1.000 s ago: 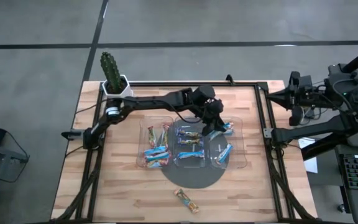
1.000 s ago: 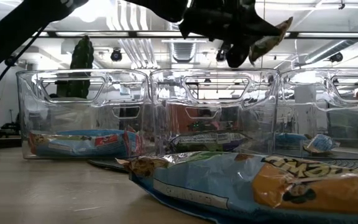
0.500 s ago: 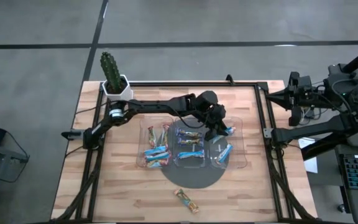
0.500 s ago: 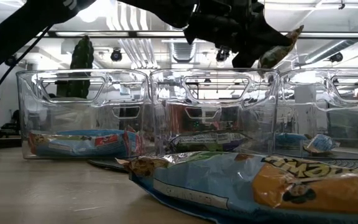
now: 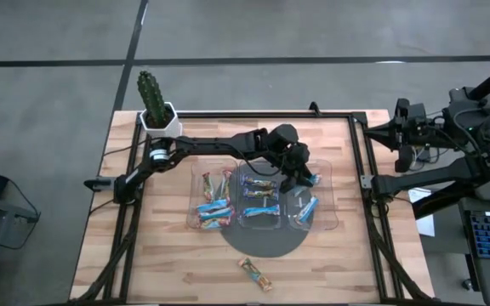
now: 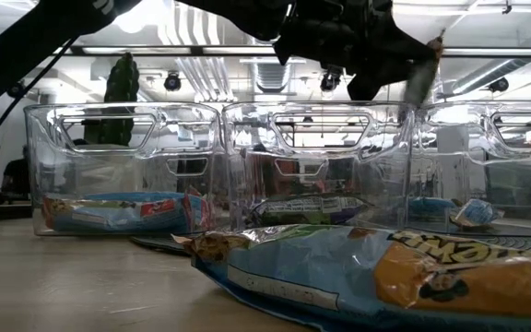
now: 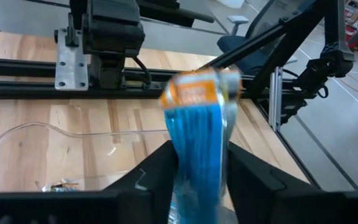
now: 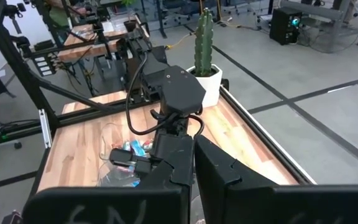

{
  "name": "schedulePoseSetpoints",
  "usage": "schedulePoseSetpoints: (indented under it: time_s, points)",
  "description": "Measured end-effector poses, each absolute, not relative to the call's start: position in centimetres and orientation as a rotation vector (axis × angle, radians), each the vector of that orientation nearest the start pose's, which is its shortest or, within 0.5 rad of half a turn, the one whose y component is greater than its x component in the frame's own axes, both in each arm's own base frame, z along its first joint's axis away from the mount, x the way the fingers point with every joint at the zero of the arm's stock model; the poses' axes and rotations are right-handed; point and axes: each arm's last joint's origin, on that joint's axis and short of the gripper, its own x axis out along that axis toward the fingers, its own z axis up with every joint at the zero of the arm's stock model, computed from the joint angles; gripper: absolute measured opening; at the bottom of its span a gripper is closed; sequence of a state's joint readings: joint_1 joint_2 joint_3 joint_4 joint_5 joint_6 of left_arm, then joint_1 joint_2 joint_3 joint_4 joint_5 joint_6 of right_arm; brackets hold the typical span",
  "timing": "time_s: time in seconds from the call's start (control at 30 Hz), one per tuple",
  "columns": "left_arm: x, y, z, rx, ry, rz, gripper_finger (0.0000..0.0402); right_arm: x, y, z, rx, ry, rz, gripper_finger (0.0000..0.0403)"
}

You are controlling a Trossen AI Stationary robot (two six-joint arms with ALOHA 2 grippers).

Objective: Pick and place Granola Bars by type
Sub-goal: Put the yellow granola bar into the right transparent bin

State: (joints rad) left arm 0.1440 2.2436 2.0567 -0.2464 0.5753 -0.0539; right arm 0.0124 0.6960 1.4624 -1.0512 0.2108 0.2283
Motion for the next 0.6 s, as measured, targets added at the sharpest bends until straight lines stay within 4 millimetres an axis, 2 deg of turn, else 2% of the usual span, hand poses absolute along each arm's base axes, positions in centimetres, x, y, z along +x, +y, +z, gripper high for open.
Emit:
schedulePoseSetpoints:
  time_s: [0.23, 0.6]
  points:
    - [51.67, 5.97, 28.38, -0.23, 0.435, -0.388, 0.0173, 4.46, -0.55, 45.89, 0.193, 0.26, -0.228, 0.0009]
    - [51.4, 6.13, 28.39, -0.237, 0.465, -0.366, 0.0177, 4.46, -0.55, 45.89, 0.195, 0.26, -0.228, 0.0009]
